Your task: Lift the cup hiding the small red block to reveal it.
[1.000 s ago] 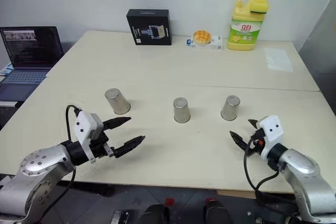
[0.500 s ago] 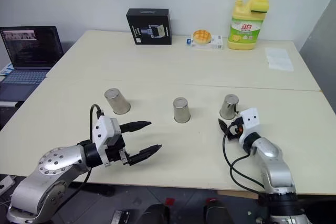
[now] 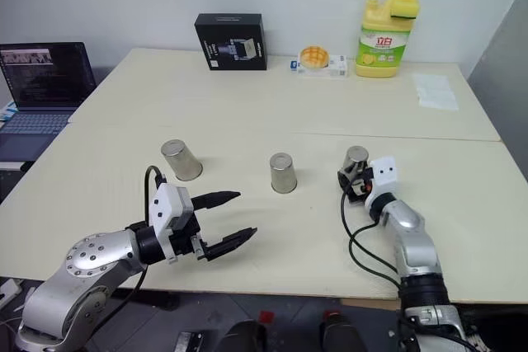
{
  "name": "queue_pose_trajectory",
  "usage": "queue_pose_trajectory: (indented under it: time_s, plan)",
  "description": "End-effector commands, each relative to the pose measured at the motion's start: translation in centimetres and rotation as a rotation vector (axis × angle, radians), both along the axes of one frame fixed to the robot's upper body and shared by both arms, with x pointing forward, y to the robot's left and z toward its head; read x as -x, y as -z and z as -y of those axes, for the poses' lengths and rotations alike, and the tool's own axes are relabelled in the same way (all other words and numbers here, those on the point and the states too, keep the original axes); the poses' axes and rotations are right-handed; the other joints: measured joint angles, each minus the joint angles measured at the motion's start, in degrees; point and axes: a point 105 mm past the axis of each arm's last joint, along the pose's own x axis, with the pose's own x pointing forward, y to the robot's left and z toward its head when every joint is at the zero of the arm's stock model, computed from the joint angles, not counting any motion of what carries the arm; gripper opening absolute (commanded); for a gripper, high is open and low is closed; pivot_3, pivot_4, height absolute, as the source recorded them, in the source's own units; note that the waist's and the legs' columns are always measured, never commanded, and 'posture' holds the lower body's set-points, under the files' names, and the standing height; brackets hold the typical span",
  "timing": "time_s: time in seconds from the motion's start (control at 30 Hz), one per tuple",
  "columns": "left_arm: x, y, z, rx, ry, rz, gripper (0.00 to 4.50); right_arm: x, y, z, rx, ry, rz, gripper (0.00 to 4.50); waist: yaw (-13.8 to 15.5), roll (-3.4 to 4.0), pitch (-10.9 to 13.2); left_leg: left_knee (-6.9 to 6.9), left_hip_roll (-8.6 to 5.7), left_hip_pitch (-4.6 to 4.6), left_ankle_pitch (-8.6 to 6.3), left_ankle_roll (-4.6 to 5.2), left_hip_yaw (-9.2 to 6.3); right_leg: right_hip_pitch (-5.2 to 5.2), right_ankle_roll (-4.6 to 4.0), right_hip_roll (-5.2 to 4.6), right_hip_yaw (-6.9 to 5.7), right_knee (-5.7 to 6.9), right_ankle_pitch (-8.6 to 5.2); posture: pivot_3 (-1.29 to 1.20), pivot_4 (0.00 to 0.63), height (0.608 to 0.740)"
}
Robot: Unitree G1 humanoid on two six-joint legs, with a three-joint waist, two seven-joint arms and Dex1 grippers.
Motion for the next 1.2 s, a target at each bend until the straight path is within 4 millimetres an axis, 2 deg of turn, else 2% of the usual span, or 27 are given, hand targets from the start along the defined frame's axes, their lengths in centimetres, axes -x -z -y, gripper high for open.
queue_pose_trajectory:
  time_s: [0.03, 0.2, 0.3, 0.4, 0.47, 0.53, 0.63, 0.7, 0.83, 0.93, 1.0, 1.03, 1.13, 1.2]
  plan:
    - [0.2, -1.0, 0.3, 0.008, 0.01, 0.049, 4.5, -0.5, -1.6, 0.4, -0.025, 0.016, 0.072, 3.94, 0.0, 0.0, 0.0, 0.0, 0.0, 0.0, 0.0, 0.0, -0.01, 0.0, 0.0, 0.0, -0.01, 0.0, 0.0, 0.0, 0.15, 0.74]
    - [0.3, -1.0, 0.3, 0.009, 0.005, 0.046, 4.5, -0.5, -2.0, 0.8, -0.007, 0.016, 0.107, 2.78, -0.1, 0.01, 0.0, 0.0, 0.0, 0.0, 0.0, 0.0, 0.0, 0.0, 0.0, 0.0, 0.0, 0.0, 0.0, 0.0, 0.15, 0.74]
    - [0.4, -0.9, 0.3, 0.006, 0.005, 0.046, 4.5, 0.1, -3.1, 0.4, -0.021, -0.027, 0.143, 2.78, -0.2, 0.02, 0.0, 0.0, 0.01, 0.0, 0.0, 0.0, 0.0, 0.0, 0.0, 0.0, 0.0, 0.0, 0.0, 0.0, 0.15, 0.74]
    - [0.4, -0.9, 0.3, 0.002, 0.003, 0.051, 4.5, 1.7, -5.6, -0.3, -0.053, -0.114, 0.192, 2.78, -0.2, 0.05, 0.0, -0.01, 0.01, 0.0, 0.0, 0.0, -0.02, 0.0, 0.0, 0.0, 0.0, 0.01, 0.0, 0.0, 0.15, 0.74]
    - [0.4, -1.0, 0.2, 0.002, 0.0, 0.05, 4.5, 2.5, -6.7, 0.4, -0.048, -0.097, 0.205, 2.78, -0.1, 0.13, 0.1, -0.01, 0.01, -0.04, 0.0, 0.0, -0.03, -0.01, 0.0, 0.0, -0.01, 0.01, 0.0, 0.0, 0.15, 0.74]
    - [0.5, -0.8, 0.1, 0.001, -0.002, 0.048, 4.5, 3.1, -7.0, 2.0, -0.018, -0.034, 0.191, 2.78, -0.1, 0.13, 0.1, -0.01, 0.0, -0.05, 0.0, 0.0, -0.04, -0.01, 0.0, -0.03, -0.01, 0.0, 0.0, 0.0, 0.15, 0.74]
    - [0.7, -0.6, 0.3, 0.002, 0.006, 0.04, 4.5, 3.4, -5.8, 5.1, 0.055, 0.107, 0.133, 2.78, 0.3, 0.12, 0.1, 0.0, -0.02, -0.04, 0.0, 0.0, -0.07, 0.01, 0.0, -0.03, -0.03, -0.01, 0.0, 0.0, 0.15, 0.74]
    - [0.8, -0.5, 0.5, 0.004, 0.015, 0.035, 4.5, 3.5, -4.6, 6.0, 0.081, 0.156, 0.09, 2.78, 0.4, 0.12, 0.1, 0.0, -0.02, -0.04, 0.0, 0.0, -0.06, 0.02, 0.0, -0.03, -0.04, -0.02, 0.0, 0.0, 0.15, 0.74]
    - [0.6, -0.3, 0.7, 0.004, 0.031, 0.033, 4.5, 2.9, -1.7, 5.0, 0.092, 0.147, 0.012, 2.78, -0.3, 0.14, 0.1, 0.0, 0.0, 0.01, 0.0, 0.0, 0.06, -0.01, 0.0, 0.03, 0.05, -0.02, 0.0, 0.0, 0.15, 0.74]
    - [0.4, -0.6, 1.0, 0.005, 0.045, 0.044, 4.5, 2.1, -0.6, 4.4, 0.057, 0.147, -0.006, 2.78, -0.8, 0.14, 0.1, 0.01, 0.0, 0.04, 0.0, 0.0, 0.07, 0.0, 0.0, 0.11, 0.08, 0.0, 0.0, 0.0, 0.15, 0.74]
    - [0.3, -0.8, 1.0, 0.009, 0.045, 0.047, 4.5, 1.8, 0.1, 4.5, 0.053, 0.158, -0.02, 3.48, -1.0, 0.13, 0.1, 0.03, 0.01, 0.1, 0.0, 0.0, 0.14, 0.03, -0.01, 0.15, 0.16, 0.01, 0.01, 0.0, 0.15, 0.74]
    - [0.3, -0.8, 0.9, 0.007, 0.043, 0.046, 4.5, 1.9, 0.4, 4.9, 0.08, 0.165, -0.014, 3.58, -1.0, 0.13, 0.1, 0.04, 0.01, 0.1, 0.0, 0.0, 0.16, 0.02, -0.02, 0.2, 0.21, 0.0, 0.05, 0.0, 0.15, 0.74]
    - [0.4, -0.7, 0.7, 0.001, 0.035, 0.044, 4.5, 2.7, 1.0, 5.9, 0.136, 0.181, -0.014, 4.34, -0.7, 0.15, 0.1, 0.03, 0.01, 0.1, 0.01, 0.01, 0.13, 0.01, -0.05, 0.23, 0.19, 0.01, 0.07, 0.0, 0.15, 0.74]
    - [0.5, -0.7, 0.8, 0.005, 0.03, 0.042, 4.5, 3.4, 1.2, 6.6, 0.153, 0.181, -0.022, 4.44, -0.6, 0.15, 0.1, 0.01, 0.05, 0.03, 0.0, 0.01, 0.08, -0.03, -0.05, 0.19, 0.14, 0.01, 0.07, 0.0, 0.15, 0.74]
